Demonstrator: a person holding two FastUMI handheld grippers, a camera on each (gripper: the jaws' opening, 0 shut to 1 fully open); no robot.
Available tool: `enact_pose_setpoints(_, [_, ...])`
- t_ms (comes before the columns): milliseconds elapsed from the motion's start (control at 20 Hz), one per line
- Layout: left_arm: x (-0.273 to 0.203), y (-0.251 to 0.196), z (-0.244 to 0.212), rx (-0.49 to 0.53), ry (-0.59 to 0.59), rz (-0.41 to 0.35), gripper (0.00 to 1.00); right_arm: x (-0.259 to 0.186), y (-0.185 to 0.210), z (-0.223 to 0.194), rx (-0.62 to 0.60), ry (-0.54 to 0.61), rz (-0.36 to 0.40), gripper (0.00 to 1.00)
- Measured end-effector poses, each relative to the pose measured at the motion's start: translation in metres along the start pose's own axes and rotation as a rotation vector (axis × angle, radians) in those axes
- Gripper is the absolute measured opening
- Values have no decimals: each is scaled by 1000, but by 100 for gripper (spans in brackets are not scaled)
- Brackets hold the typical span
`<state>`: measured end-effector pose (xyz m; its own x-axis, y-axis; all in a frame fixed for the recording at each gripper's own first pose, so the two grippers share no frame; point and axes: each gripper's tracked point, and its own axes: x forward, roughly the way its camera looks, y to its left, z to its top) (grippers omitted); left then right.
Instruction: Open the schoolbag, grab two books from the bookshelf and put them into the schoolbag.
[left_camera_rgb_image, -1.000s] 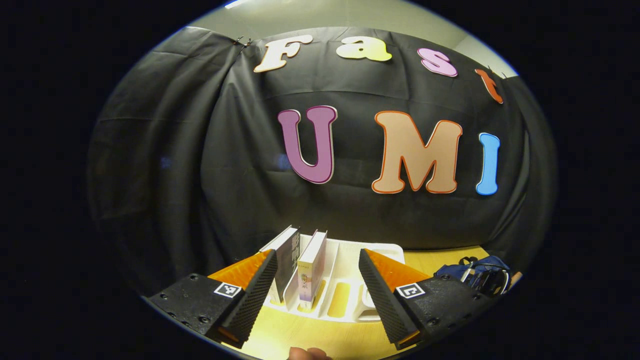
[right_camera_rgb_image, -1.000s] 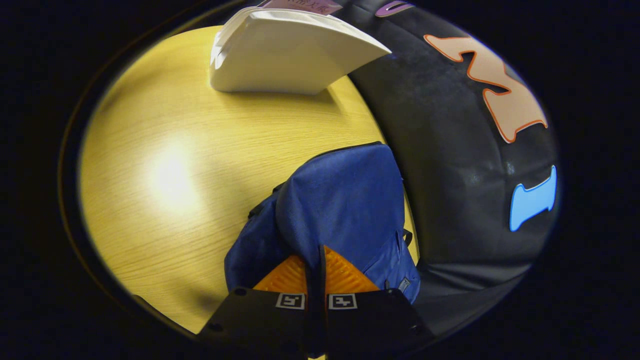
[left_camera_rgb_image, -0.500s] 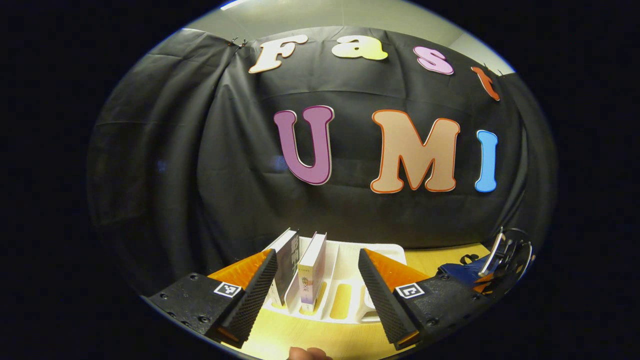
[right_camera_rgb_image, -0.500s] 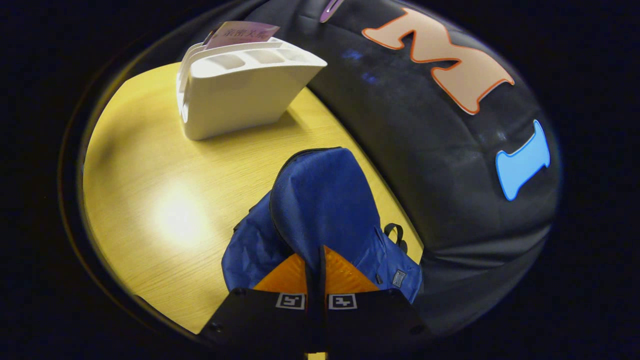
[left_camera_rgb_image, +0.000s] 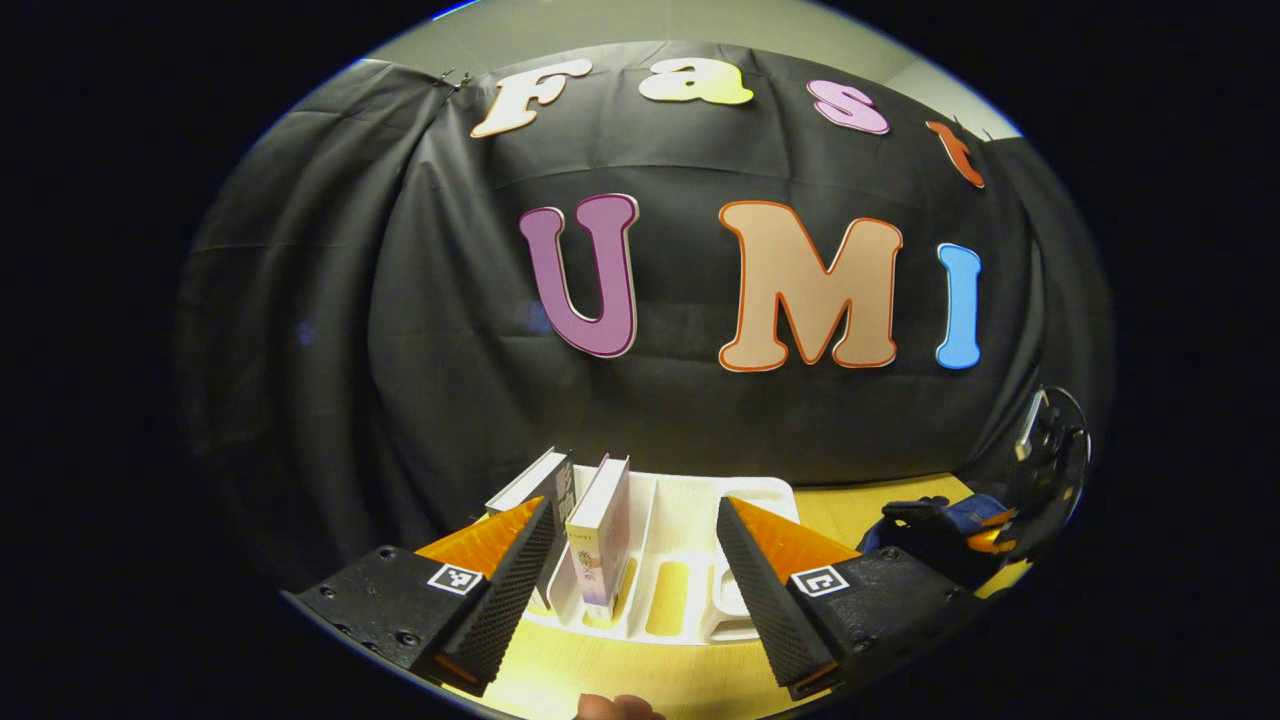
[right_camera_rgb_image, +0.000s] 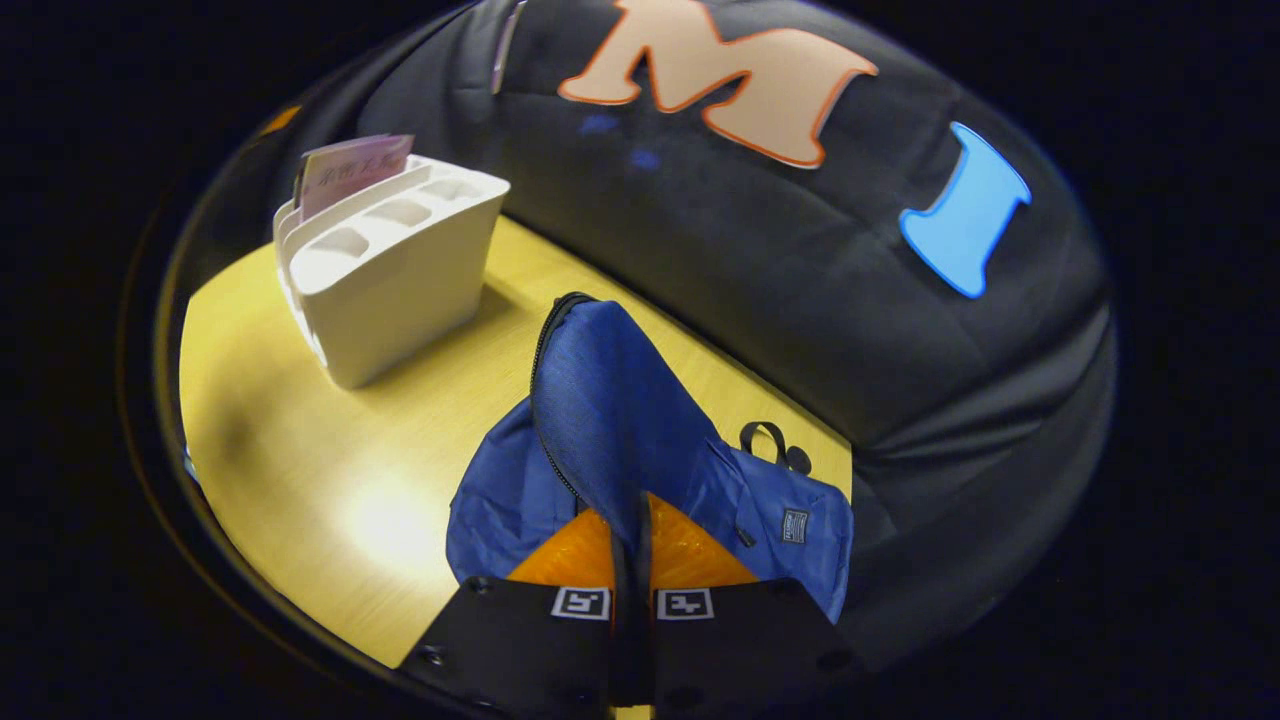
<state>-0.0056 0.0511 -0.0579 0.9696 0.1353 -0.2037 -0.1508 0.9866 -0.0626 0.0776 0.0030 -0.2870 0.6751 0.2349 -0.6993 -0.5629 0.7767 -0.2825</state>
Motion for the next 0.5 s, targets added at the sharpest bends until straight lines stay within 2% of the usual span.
enact_pose_setpoints(50, [1, 0, -1, 3, 5, -4, 96, -1, -6, 2, 43, -8, -6, 0])
enact_pose_setpoints(100, [1, 0, -3, 5, 12, -5, 95, -3, -11, 3, 88, -17, -12, 8])
enact_pose_setpoints(250, [6, 4, -7, 6, 31, -2, 96, -10, -25, 4, 250, -41, -21, 8])
enact_pose_setpoints(300, [9, 5, -8, 11, 39, 0, 96, -12, -31, 4, 308, -46, -22, 4])
enact_pose_setpoints(400, [18, 11, -6, 29, 61, 12, 96, -16, -40, 0, 426, -58, -22, 4])
enact_pose_setpoints(500, [36, 15, -5, 57, 90, 23, 95, -19, -49, -1, 488, -68, -26, 3])
